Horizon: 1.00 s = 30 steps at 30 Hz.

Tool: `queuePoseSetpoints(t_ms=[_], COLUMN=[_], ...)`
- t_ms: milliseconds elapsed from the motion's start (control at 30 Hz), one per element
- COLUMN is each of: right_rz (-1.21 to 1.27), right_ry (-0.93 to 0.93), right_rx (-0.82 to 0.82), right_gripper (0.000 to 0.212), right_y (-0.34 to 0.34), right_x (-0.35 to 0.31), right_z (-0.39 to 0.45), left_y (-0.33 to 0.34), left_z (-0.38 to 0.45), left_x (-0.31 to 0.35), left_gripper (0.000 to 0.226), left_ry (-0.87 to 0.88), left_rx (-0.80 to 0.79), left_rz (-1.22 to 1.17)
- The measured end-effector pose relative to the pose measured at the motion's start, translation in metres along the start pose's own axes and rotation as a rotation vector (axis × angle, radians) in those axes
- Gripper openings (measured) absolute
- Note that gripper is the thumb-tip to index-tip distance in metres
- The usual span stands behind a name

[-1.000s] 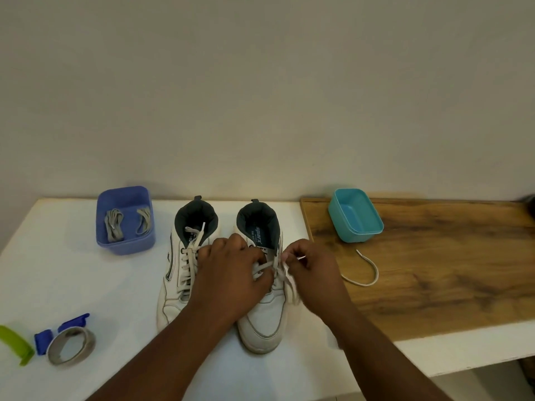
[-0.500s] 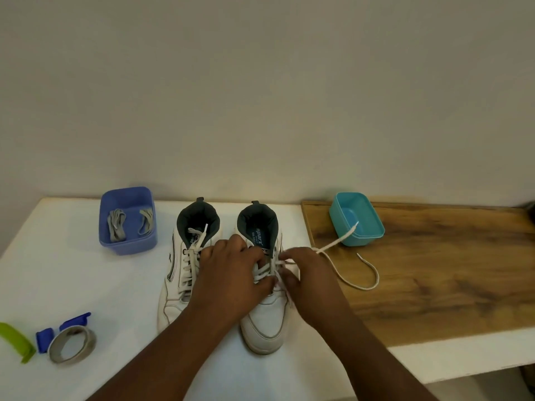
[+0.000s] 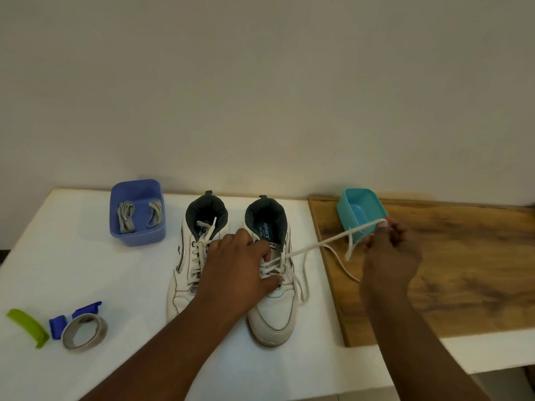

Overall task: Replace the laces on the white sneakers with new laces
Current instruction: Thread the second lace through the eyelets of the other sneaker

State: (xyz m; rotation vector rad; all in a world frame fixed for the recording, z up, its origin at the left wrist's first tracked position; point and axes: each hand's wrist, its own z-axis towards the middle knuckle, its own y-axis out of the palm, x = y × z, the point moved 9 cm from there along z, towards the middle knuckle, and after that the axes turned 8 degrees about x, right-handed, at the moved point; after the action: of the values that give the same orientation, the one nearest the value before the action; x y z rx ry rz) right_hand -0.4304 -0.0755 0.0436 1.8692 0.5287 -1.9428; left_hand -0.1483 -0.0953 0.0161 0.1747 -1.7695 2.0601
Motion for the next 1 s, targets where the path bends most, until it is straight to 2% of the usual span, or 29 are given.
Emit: queuePoseSetpoints(t_ms=[67, 100, 200, 267, 300, 367, 467, 533, 567, 600, 667, 700, 733, 800, 867, 933, 1000], right_rz=[-0.085, -0.249, -0.852, -1.077, -1.137, -1.167, -1.330, -1.465, -1.458, -1.379, -0.963, -0.692, -0.464, -0.272, -0.321, -0.497, -0.639], right_ry=[0.024, -0.061, -0.381, -0.340, -0.280, -0.248, -0.364, -0.344, -0.340, -0.376, -0.500, -0.546, -0.587, -0.683, -0.622, -0.467, -0.428], right_rx=[-0.227, -0.330, -0.755, -1.079, -1.182, -1.255, -1.243, -1.071, -0.908, -0.709, -0.379, -0.313, -0.326, -0.592, -1.022, -1.394, -1.588], right_gripper=[0.056, 0.061, 0.046, 0.042, 0.041, 0.031, 0.004, 0.004, 0.004, 0.005, 0.003, 0.005, 0.008, 0.015, 0.019, 0.024, 0.026], right_y=[0.022, 0.031, 0.057, 0.058, 0.054, 0.052, 0.047, 0.034, 0.028, 0.023, 0.017, 0.016, 0.020, 0.047, 0.073, 0.078, 0.070], right_x=[0.001, -0.004, 0.009, 0.036, 0.044, 0.045, 0.045, 0.044, 0.035, 0.018, -0.032, -0.054, -0.072, -0.089, -0.070, -0.034, -0.009], right_z=[-0.014, -0.022, -0.060, -0.085, -0.092, -0.098, -0.089, -0.061, -0.043, -0.028, -0.022, -0.033, -0.049, -0.095, -0.144, -0.176, -0.184], left_y=[-0.001, -0.002, -0.002, -0.003, -0.003, -0.005, -0.017, -0.029, -0.035, -0.039, -0.041, -0.039, -0.033, -0.017, -0.006, -0.011, -0.018], left_z=[-0.001, -0.001, -0.002, 0.000, 0.001, 0.002, 0.003, 0.003, 0.002, 0.000, -0.003, -0.003, -0.003, -0.003, -0.003, -0.002, 0.002], left_x=[-0.001, 0.000, 0.001, 0.001, 0.000, 0.000, 0.007, 0.020, 0.026, 0.031, 0.035, 0.034, 0.029, 0.025, 0.025, 0.021, 0.016], left_gripper=[0.051, 0.053, 0.063, 0.069, 0.071, 0.076, 0.063, 0.040, 0.029, 0.021, 0.019, 0.022, 0.026, 0.045, 0.065, 0.059, 0.039], left_ry=[0.004, 0.010, 0.013, 0.004, -0.002, -0.031, -0.033, 0.058, 0.105, 0.139, 0.139, 0.080, -0.021, -0.269, -0.443, -0.513, -0.542], left_rx=[0.005, 0.006, -0.006, -0.009, -0.010, -0.003, 0.099, 0.179, 0.200, 0.209, 0.192, 0.163, 0.108, -0.074, -0.222, -0.220, -0.164], left_rz=[-0.012, -0.008, -0.004, -0.019, -0.026, -0.055, -0.201, -0.304, -0.353, -0.409, -0.555, -0.667, -0.816, -1.156, -1.427, -1.575, -1.670])
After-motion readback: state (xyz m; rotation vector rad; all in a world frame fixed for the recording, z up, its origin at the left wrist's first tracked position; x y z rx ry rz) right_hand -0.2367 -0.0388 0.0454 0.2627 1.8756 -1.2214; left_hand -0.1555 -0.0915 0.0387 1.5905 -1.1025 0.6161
